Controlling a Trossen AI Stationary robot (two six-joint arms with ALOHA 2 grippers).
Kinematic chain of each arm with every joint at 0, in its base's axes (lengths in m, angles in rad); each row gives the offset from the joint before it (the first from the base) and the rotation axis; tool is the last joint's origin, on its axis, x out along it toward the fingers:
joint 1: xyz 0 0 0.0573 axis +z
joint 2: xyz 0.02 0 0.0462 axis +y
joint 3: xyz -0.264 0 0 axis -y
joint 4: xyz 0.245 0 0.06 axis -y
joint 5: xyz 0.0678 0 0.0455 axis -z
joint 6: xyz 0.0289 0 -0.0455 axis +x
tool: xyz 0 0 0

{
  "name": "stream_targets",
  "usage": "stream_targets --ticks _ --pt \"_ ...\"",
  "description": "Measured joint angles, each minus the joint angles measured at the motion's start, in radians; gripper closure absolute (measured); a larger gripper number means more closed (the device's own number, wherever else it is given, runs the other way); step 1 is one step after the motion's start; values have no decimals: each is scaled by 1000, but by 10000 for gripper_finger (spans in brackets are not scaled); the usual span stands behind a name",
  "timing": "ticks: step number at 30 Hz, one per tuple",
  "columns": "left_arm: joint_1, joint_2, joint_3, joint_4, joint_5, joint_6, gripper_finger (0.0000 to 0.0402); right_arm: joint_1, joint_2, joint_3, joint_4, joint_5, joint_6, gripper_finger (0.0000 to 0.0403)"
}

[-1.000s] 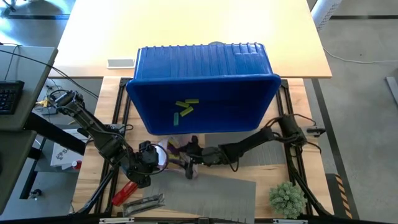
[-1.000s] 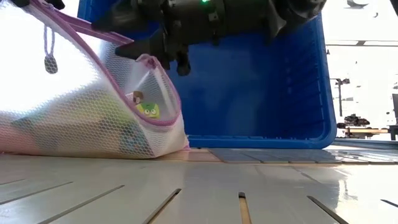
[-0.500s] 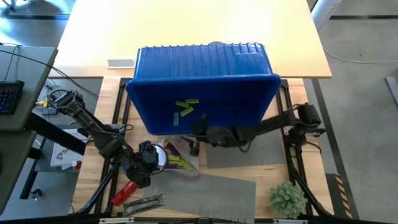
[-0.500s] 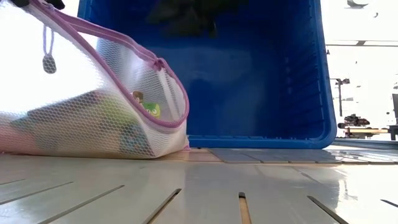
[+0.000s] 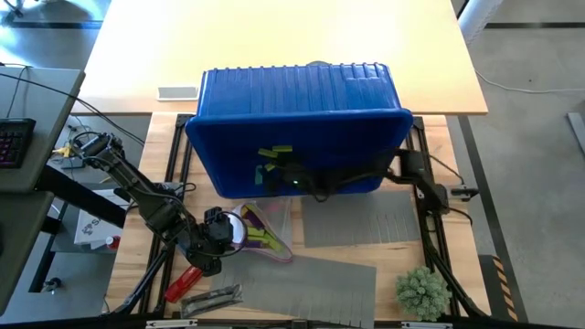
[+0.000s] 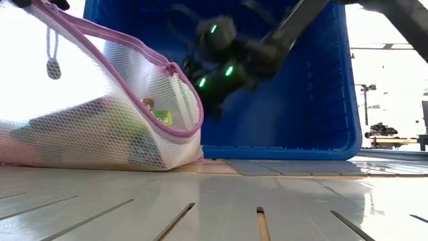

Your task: Sort blocks

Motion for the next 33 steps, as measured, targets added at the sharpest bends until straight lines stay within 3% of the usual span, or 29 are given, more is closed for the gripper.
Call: stream_targets --ticks 5,12,17,23,28,33 --pt "0 0 0 0 0 0 378 -40 199 194 -12 23 7 142" --pt "0 0 0 0 0 0 378 -67 375 482 -250 24 -52 142" --pt "0 0 0 0 1 0 378 -77 356 558 -562 28 -137 142" --pt "0 0 0 0 1 0 378 -97 252 556 -946 74 -157 142" --pt "0 0 0 -1 1 0 378 -110 212 554 -906 122 -160 142" --pt "0 0 0 0 1 0 378 -143 234 540 -884 200 -51 142"
